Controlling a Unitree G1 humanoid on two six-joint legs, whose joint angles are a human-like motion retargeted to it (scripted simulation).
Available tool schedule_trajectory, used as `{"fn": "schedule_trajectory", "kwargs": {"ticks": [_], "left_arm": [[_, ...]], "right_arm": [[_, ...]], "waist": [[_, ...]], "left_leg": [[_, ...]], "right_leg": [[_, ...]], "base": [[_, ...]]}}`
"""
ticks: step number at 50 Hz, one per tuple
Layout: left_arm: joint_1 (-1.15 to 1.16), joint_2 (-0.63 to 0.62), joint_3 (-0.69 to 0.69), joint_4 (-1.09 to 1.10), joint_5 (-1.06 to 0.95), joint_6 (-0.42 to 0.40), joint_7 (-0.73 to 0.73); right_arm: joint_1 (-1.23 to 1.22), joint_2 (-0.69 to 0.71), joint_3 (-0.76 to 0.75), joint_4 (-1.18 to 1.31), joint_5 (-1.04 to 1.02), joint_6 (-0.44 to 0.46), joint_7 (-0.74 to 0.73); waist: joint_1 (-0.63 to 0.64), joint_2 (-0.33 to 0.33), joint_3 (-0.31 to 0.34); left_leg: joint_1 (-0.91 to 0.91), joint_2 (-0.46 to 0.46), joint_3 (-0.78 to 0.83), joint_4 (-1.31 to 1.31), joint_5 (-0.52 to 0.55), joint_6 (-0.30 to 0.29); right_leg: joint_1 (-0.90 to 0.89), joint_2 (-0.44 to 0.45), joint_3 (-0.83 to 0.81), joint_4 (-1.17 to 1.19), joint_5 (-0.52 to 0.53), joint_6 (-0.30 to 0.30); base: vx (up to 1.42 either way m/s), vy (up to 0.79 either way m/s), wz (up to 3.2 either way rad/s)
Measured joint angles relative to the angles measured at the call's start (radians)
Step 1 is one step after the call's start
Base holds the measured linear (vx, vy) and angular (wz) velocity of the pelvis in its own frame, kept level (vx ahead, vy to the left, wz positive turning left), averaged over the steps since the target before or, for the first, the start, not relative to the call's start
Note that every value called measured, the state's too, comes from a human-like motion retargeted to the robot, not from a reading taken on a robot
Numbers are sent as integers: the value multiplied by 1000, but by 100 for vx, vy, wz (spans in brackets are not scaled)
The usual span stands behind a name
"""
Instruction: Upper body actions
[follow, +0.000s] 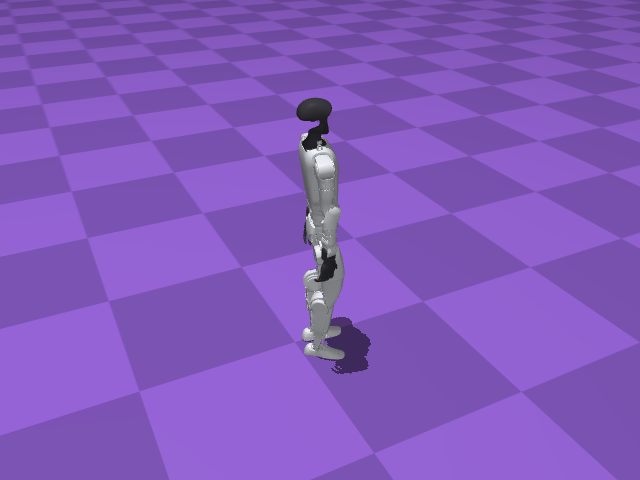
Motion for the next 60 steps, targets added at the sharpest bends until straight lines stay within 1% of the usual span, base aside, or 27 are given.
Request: {"fn": "schedule_trajectory", "kwargs": {"ticks": [30,60], "left_arm": [[7,-6,-7,1,27,-3,-3],[5,-3,-14,5,48,-6,-9]], "right_arm": [[0,-7,-11,-1,1,-7,5],[-6,-17,-23,9,2,-13,13]], "waist": [[-2,6,16],[4,7,10]], "left_leg": [[-9,-6,-10,9,-34,2],[-13,-12,-9,9,-68,15]], "right_leg": [[1,5,19,-4,42,-24],[-11,3,49,0,82,-35]], "base": [[0,0,0],[0,0,0]]}}
